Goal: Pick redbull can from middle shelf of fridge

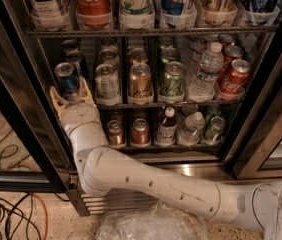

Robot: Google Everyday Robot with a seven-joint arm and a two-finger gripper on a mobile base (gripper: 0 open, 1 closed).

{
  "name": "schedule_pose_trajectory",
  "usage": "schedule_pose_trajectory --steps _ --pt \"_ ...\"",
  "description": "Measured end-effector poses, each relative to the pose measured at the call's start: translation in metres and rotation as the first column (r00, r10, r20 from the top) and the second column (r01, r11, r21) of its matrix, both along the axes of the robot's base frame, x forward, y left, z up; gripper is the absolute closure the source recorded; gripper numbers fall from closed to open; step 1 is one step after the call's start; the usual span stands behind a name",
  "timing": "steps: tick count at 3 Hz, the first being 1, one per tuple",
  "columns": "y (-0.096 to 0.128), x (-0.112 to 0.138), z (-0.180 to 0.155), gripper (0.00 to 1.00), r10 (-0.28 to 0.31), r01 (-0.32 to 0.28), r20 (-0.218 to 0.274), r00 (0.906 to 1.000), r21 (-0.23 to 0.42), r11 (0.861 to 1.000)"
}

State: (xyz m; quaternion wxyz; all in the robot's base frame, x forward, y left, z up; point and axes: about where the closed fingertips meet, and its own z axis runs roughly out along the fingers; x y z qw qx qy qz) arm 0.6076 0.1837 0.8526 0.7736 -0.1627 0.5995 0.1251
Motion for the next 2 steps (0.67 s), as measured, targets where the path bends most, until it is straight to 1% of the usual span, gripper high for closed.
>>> schedule_pose_trajectory --steps 2 --pt "0.002 0.028 0.004 0.39 0.006 -0.006 -0.021 0.9998 0.013 1.0"
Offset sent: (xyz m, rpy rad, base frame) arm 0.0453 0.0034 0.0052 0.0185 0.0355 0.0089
